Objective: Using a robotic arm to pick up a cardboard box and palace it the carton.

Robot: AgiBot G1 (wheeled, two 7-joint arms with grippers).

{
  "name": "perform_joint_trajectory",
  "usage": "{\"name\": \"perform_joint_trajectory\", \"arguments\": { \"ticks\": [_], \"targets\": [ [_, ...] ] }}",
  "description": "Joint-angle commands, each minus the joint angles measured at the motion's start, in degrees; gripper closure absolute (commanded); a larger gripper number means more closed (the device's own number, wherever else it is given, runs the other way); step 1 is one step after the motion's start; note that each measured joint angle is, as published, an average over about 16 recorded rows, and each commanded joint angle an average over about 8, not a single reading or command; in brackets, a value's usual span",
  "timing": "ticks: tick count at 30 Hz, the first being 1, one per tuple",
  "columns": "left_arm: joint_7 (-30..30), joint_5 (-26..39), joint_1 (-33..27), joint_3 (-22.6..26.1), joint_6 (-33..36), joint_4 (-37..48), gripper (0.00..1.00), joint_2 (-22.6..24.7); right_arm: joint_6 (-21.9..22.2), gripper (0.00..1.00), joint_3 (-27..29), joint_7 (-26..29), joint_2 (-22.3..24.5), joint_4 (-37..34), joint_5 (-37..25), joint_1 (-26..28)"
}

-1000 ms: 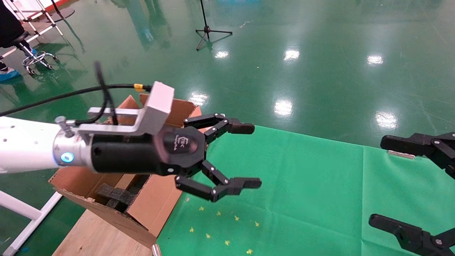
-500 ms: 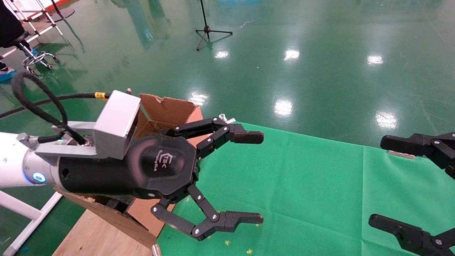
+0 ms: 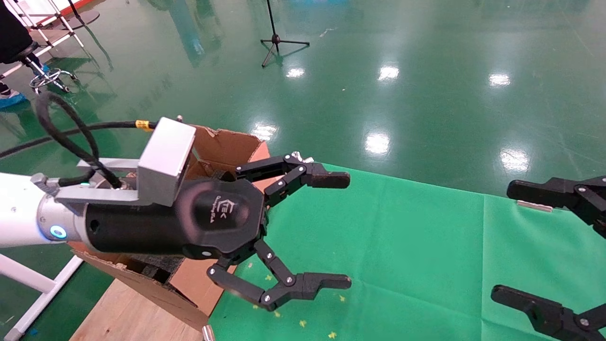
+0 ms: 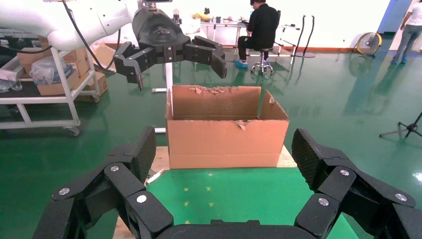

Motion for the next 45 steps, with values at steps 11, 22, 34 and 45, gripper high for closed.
{"name": "perform_joint_trajectory", "arguments": {
  "ticks": [11, 22, 34, 45],
  "targets": [
    [-0.1, 0.3, -0.3, 0.4, -0.2, 0.3, 0.00, 0.0, 0.0, 0.00, 0.0, 0.0, 0.0, 0.0, 0.0, 0.0],
    [-0.1, 0.4, -0.4, 0.5, -0.3, 0.4, 0.00, 0.0, 0.0, 0.00, 0.0, 0.0, 0.0, 0.0, 0.0, 0.0],
    [-0.2, 0.5, -0.5, 0.6, -0.3, 0.4, 0.00, 0.0, 0.0, 0.00, 0.0, 0.0, 0.0, 0.0, 0.0, 0.0],
    [-0.2, 0.5, -0.5, 0.6, -0.3, 0.5, 0.00, 0.0, 0.0, 0.00, 0.0, 0.0, 0.0, 0.0, 0.0, 0.0]
  ]
}}
